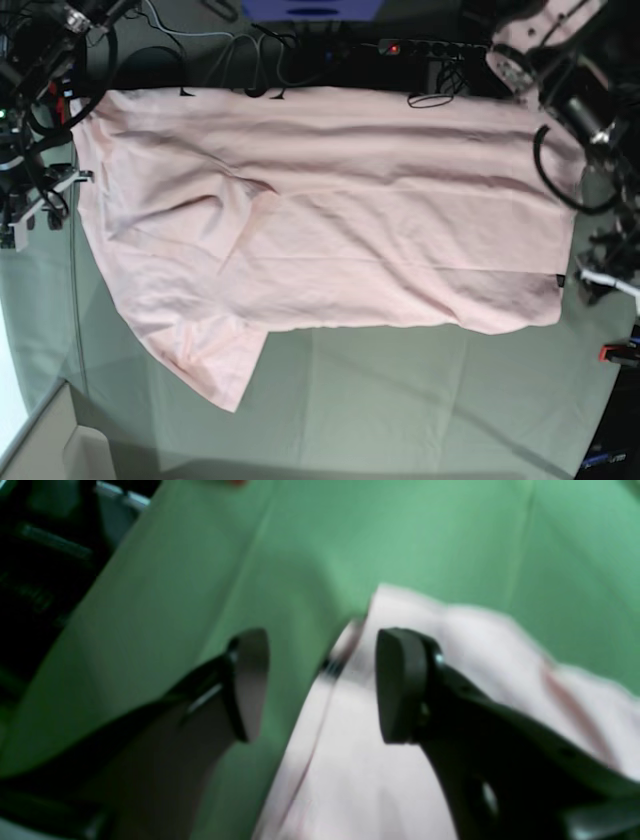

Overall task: Layout the t-shirt on the table in an organized manner, then fold the t-shirt properly
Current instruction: 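Release the shirt and move the left gripper to the hem corner, then grasp the hem corner with the left gripper and lift it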

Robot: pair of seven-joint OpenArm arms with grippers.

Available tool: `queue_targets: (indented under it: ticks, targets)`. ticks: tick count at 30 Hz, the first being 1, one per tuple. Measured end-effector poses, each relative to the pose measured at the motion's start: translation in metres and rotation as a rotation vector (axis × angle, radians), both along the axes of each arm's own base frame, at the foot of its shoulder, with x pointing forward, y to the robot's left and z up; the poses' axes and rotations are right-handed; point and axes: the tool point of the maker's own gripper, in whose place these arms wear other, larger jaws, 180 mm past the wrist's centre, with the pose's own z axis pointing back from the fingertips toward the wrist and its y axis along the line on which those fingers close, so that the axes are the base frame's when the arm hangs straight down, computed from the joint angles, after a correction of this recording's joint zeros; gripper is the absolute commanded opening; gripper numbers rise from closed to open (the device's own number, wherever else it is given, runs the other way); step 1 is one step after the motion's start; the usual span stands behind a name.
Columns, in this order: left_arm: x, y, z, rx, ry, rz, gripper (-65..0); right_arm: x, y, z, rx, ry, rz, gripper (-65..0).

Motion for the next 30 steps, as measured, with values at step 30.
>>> queue_targets:
  ticks: [30]
  targets:
    - [0.027,-0.038,-0.099,-0.042,0.039,0.01,-31.8,-0.01,-0.011,-0.037,0.051,0.096,-0.009,-37.9]
